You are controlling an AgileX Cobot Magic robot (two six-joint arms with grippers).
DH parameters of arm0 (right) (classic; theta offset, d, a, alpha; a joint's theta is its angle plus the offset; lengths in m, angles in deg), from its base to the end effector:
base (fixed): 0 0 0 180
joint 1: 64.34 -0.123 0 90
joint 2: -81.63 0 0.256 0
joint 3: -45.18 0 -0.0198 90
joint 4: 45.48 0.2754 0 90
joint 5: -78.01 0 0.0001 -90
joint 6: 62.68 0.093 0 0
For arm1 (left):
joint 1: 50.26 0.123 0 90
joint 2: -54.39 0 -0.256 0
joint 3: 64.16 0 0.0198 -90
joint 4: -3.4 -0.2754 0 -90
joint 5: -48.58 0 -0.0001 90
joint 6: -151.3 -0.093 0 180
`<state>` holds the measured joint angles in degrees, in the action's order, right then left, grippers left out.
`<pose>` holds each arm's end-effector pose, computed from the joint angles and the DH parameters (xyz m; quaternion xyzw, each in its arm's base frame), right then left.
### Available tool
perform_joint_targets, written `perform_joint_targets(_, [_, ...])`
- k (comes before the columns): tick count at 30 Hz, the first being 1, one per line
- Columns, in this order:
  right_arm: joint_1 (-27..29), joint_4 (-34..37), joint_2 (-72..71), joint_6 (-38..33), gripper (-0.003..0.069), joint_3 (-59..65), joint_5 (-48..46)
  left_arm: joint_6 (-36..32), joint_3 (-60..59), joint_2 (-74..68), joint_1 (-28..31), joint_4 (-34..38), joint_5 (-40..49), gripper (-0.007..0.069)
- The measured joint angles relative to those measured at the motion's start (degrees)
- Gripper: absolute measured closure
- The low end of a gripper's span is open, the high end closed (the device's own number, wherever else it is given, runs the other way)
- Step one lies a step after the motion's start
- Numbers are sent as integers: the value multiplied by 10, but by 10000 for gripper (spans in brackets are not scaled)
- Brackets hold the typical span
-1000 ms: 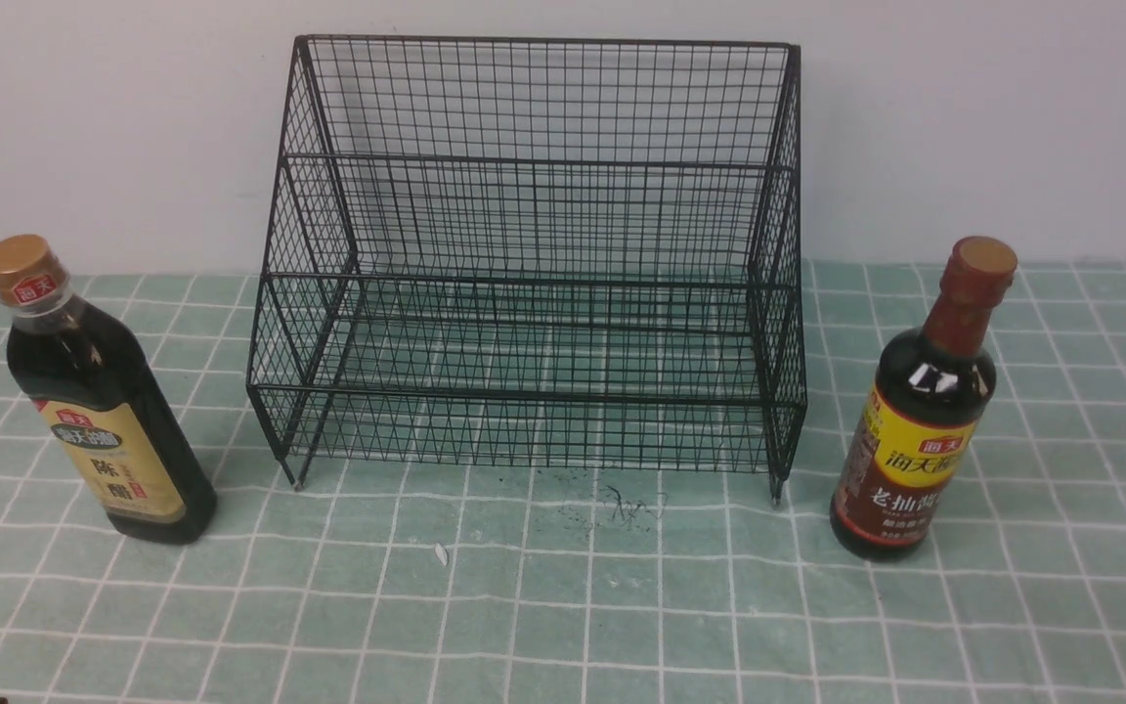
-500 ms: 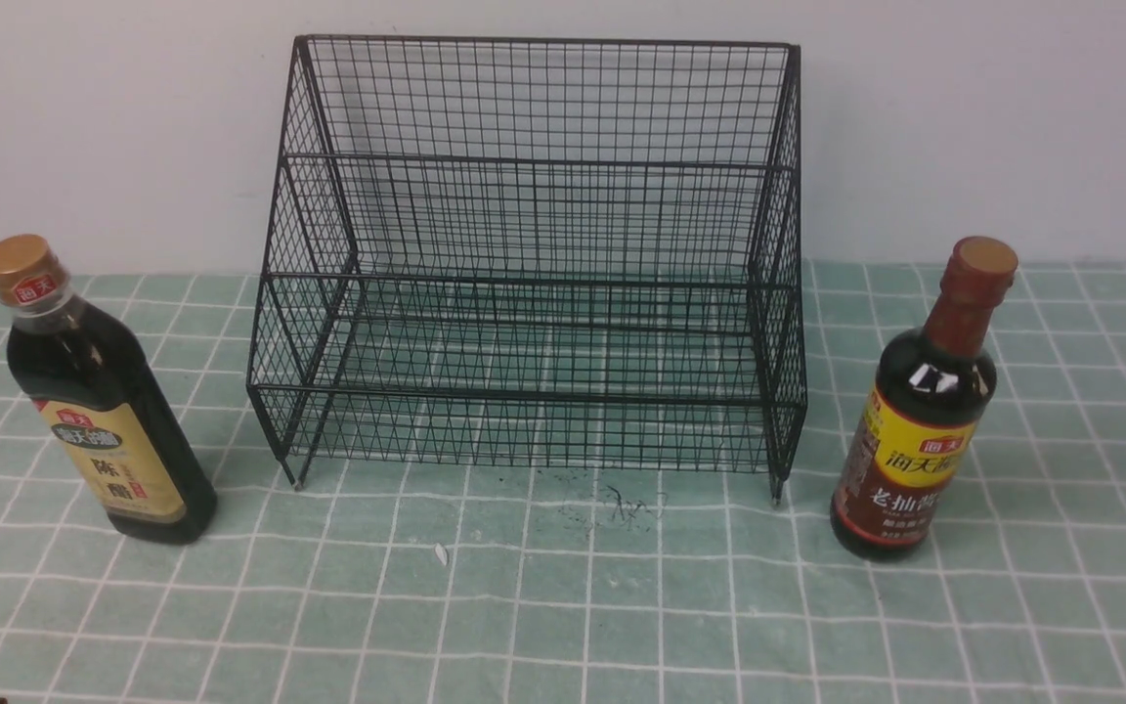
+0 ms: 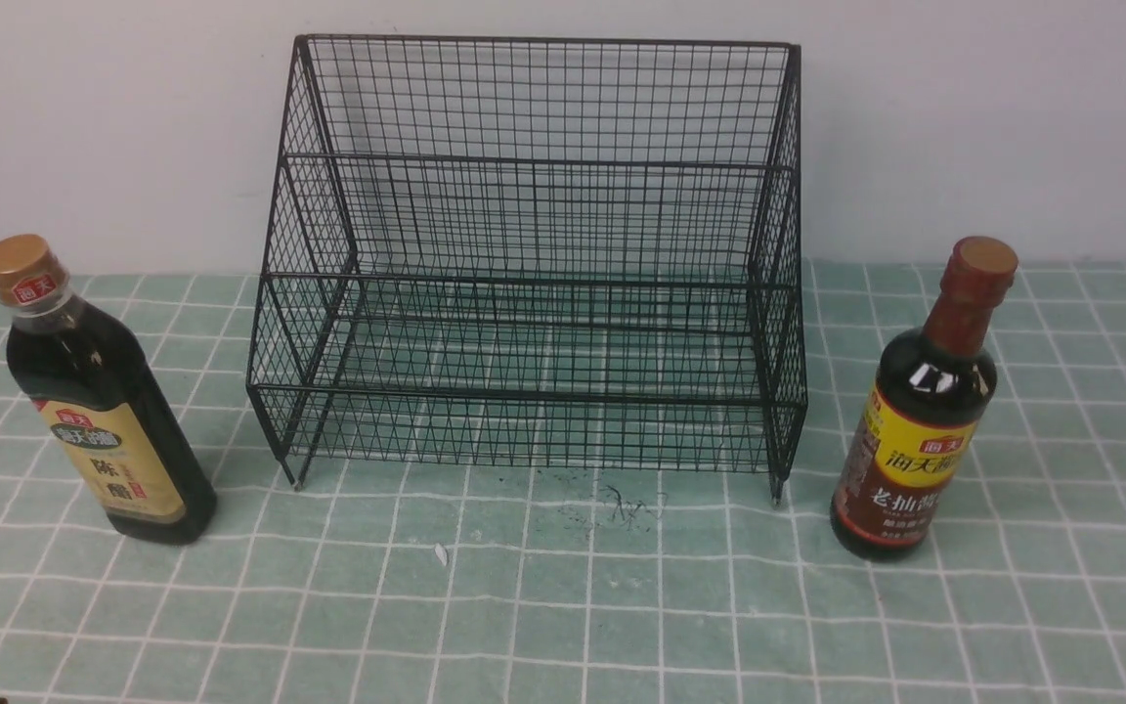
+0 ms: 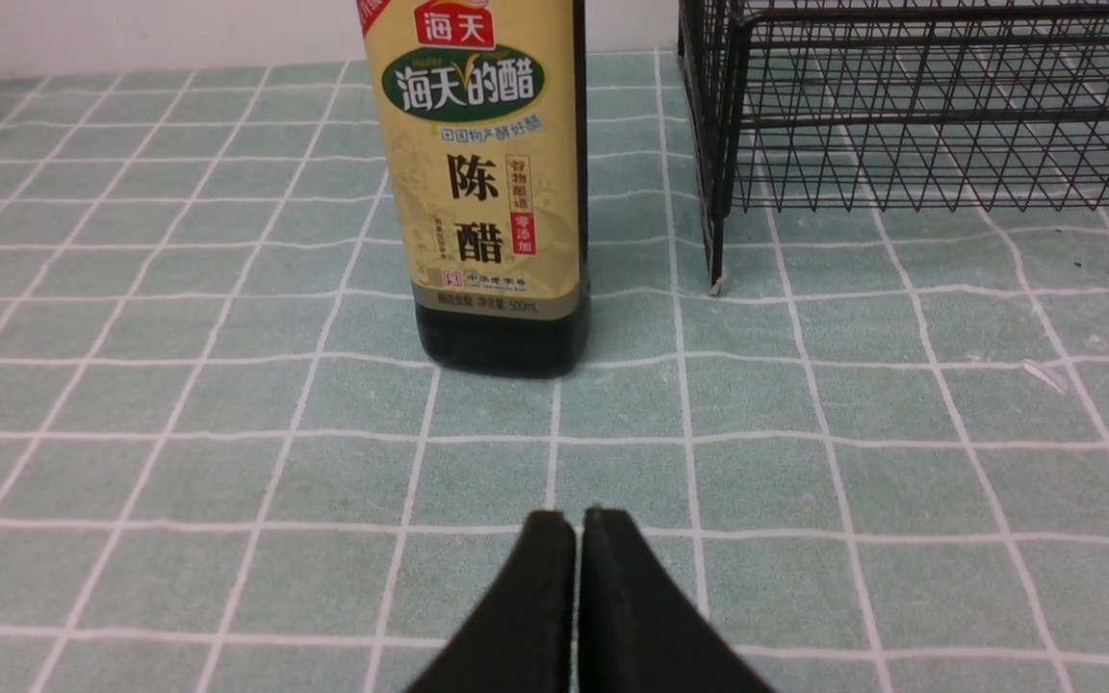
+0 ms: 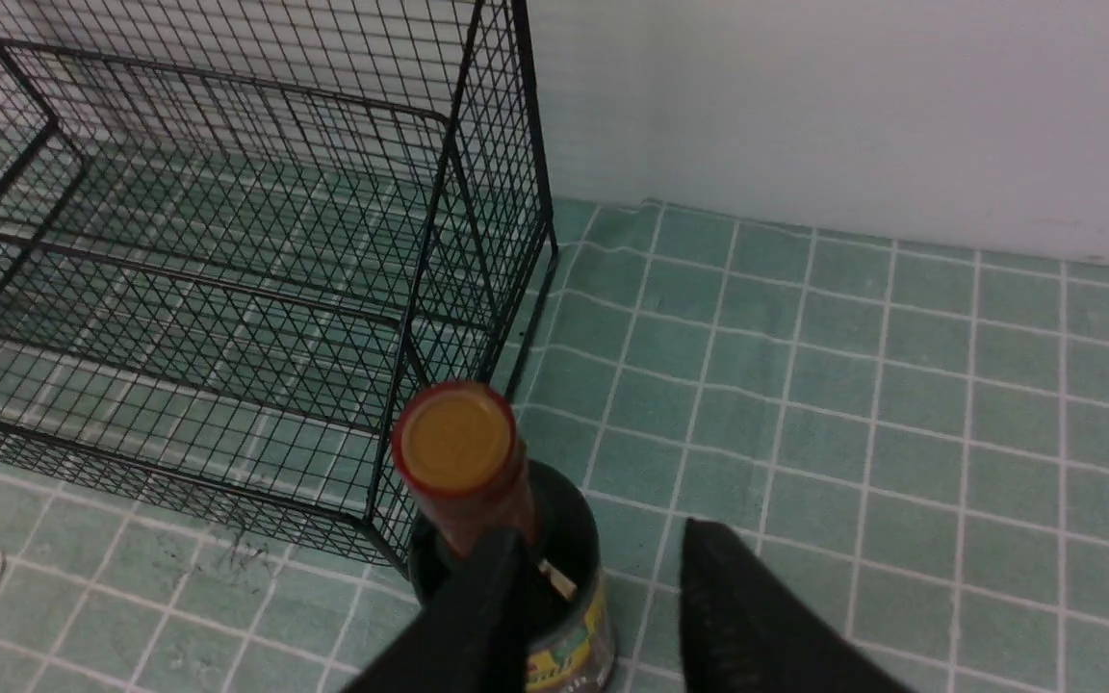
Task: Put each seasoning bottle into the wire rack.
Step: Use the right arm to grab the condiment bottle closest to it, then use the right arm to put the condiment bottle back on the shelf
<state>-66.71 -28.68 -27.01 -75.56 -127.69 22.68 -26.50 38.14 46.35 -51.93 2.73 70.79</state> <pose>0.2493 0.0325 0.3787 -0.0917 0.9059 0.1070 0.3994 0.1081 -0.0027 0.1703 -0.0007 0.8088 -0.0149 0.5880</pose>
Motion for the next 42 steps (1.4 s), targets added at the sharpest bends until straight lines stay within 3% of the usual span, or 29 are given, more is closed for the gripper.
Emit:
perform_joint_targets(6, [-63, -6, 127, -32, 127, -85, -36, 0, 0, 0, 0, 0, 0, 634])
perform_joint_targets(10, [-97, -65, 173, -6, 41, -87, -45, 0, 0, 0, 0, 0, 0, 634])
perform_joint_targets(14, [-111, -91, 212, 22, 25, -87, -49, 0, 0, 0, 0, 0, 0, 634])
perform_joint_targets(18, [-114, -86, 241, 30, 30, -87, -50, 0, 0, 0, 0, 0, 0, 634])
perform_joint_targets(20, [-114, -87, 256, 33, 71, -87, -50, 0, 0, 0, 0, 0, 0, 634])
perform_joint_targets(23, [-114, -88, 264, 36, 204, -87, -50, 0, 0, 0, 0, 0, 0, 634])
perform_joint_targets(24, [-114, -88, 265, 37, 323, -87, -53, 0, 0, 0, 0, 0, 0, 634])
perform_joint_targets(26, [-114, -95, 262, 35, 393, -87, -57, 0, 0, 0, 0, 0, 0, 634])
perform_joint_targets(34, [-114, -104, 209, 33, 378, -99, -125, 0, 0, 0, 0, 0, 0, 634])
perform_joint_targets(42, [-114, -89, 173, 16, 378, -256, -212, 0, 0, 0, 0, 0, 0, 634])
